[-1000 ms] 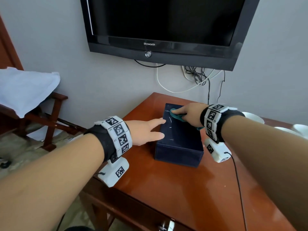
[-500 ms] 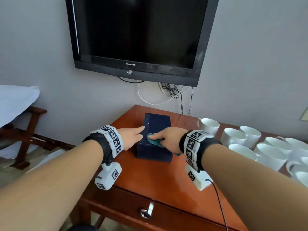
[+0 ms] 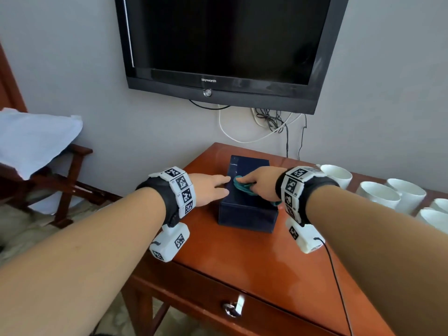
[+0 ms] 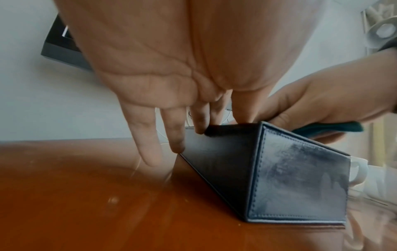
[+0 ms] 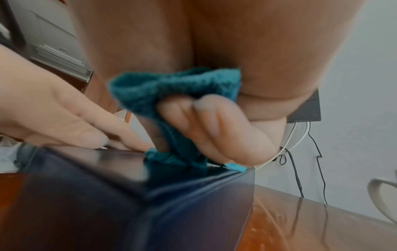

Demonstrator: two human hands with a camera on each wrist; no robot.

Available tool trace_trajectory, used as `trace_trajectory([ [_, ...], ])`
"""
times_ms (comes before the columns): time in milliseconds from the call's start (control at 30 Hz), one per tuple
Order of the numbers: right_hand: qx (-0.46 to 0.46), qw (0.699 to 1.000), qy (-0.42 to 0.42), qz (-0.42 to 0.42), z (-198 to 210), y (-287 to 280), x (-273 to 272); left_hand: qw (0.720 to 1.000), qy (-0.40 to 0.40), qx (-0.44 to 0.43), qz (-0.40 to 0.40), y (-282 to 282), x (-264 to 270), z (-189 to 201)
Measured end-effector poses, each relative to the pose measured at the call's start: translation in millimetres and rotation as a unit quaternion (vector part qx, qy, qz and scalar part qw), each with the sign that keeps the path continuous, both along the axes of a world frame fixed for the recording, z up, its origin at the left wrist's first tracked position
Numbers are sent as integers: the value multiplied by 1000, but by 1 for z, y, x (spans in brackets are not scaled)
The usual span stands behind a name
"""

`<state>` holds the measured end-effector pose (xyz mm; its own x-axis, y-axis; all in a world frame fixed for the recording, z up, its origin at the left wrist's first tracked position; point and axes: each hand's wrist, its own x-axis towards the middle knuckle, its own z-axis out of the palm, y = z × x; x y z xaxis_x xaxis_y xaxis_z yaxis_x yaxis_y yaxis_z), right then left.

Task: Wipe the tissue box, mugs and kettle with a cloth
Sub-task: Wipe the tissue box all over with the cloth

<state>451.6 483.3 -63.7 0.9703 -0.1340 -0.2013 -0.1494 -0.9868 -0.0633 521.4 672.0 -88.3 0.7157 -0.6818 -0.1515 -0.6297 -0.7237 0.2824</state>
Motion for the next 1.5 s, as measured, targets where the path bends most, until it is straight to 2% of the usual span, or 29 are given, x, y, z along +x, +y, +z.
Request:
trace_trajectory([
  [100, 28, 999, -28, -4, -4, -18, 25, 1000, -9, 9, -28, 4, 10, -2],
  [333, -63, 998, 21, -5, 6, -35, 80, 996, -14, -4, -83, 3, 29, 4],
  [500, -74, 997, 23, 6, 7, -41, 111, 996, 4, -8, -93, 3, 42, 0],
  [733, -77, 997, -12, 26, 11, -43, 116, 995, 5, 0, -98, 5, 46, -6],
  [900, -40, 999, -13, 31, 8, -33, 97, 997, 3, 3, -80, 8, 41, -4],
  [1067, -21, 999, -12, 35, 8, -15, 57, 1000, -18, -9, 6, 12, 29, -3],
  [1233, -71, 995, 57, 45, 14, 15, 13, 996, -41, -26, 81, 17, 20, -14],
  [1500, -83, 993, 60, 51, 20, 48, -55, 996, -52, -54, 57, 26, -2, 4],
])
